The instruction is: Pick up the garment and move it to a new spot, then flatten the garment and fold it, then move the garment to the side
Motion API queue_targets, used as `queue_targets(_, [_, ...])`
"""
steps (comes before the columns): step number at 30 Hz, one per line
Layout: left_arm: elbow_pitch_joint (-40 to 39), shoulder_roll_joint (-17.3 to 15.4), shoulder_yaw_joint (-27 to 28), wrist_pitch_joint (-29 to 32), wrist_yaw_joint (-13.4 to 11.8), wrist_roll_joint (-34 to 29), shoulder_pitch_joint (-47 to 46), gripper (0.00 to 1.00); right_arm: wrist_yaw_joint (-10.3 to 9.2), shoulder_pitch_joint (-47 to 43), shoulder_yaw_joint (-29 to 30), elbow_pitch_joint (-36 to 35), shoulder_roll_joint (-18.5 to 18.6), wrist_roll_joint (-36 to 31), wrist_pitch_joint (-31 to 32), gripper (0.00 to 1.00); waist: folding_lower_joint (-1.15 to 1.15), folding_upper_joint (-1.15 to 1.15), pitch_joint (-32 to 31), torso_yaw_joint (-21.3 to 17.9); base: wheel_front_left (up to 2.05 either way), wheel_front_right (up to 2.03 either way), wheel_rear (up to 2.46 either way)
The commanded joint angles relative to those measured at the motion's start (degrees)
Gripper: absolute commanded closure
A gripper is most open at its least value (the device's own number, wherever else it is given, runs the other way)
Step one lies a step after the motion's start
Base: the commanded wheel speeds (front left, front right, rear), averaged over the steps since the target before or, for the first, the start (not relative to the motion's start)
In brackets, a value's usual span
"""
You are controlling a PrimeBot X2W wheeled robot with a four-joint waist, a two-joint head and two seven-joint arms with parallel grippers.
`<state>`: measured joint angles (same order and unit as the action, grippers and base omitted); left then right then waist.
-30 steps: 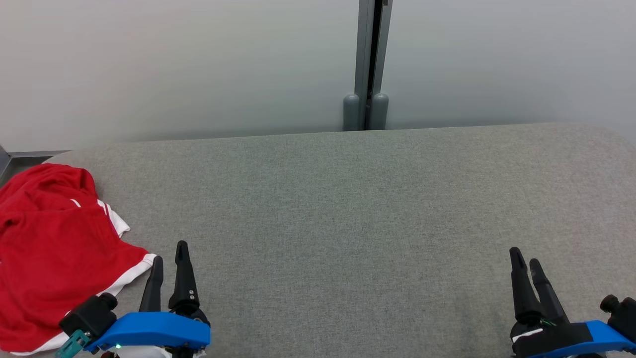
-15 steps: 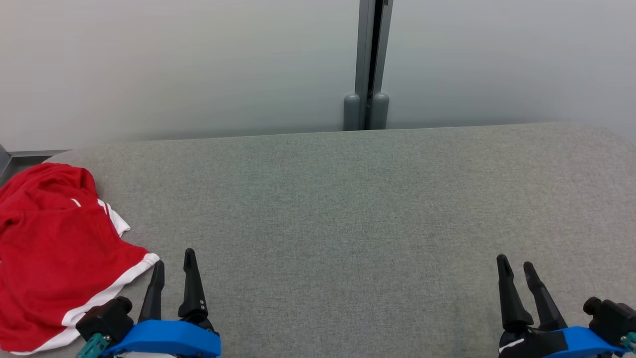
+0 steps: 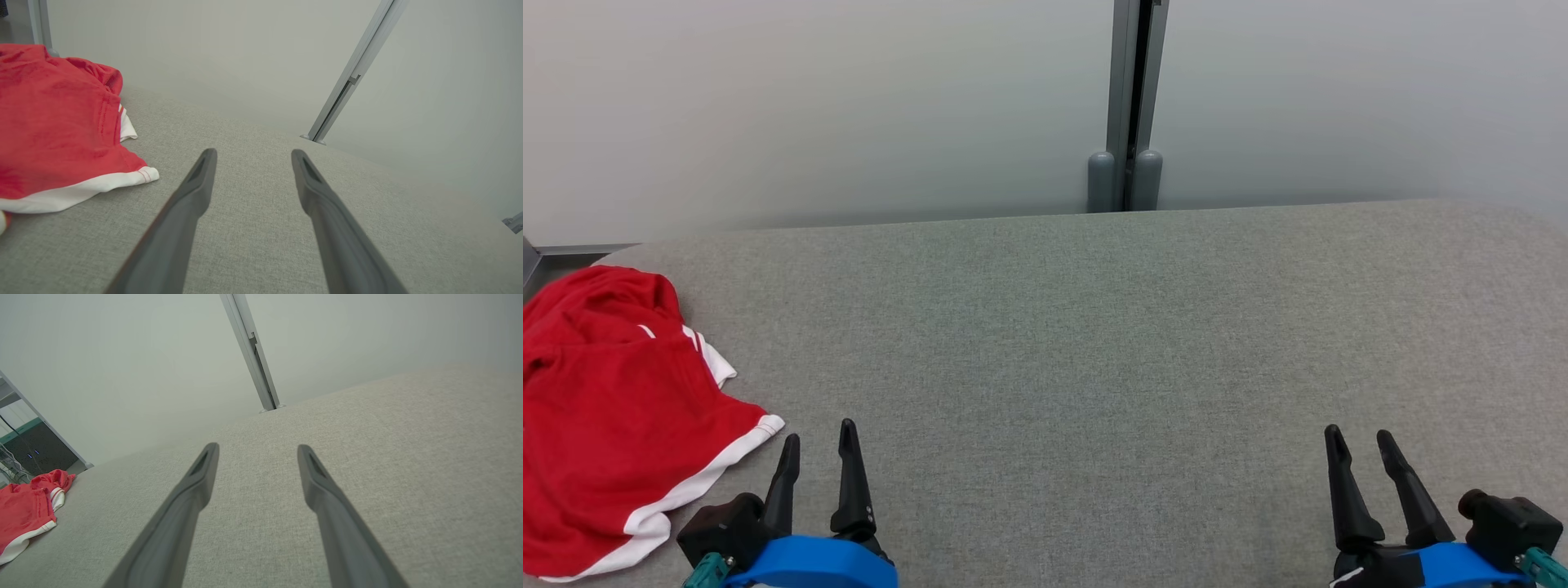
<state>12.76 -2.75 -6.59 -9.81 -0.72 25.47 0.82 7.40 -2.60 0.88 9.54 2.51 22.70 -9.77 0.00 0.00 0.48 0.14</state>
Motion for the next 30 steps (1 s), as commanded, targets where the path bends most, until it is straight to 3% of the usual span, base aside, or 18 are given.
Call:
queue_targets(1, [0.1,-0.2,-0.3,-0.7,-0.3,-1.7,-0.1,0.00,0.13,-0.3,-0.1,-0.2,0.5,-2.0,-0.8,0.00,0.00,0.00,0.0,0.0,0.00,0.00,0.00])
queue_targets(30, [5.2,-0.2,-1.0,-4.0,-0.9,-11.2,0.0,0.00,0.10,-1.0,-0.9,2.3,0.5,-15.5,-4.1,0.00,0.00,0.00,0.0,0.4,0.00,0.00,0.00])
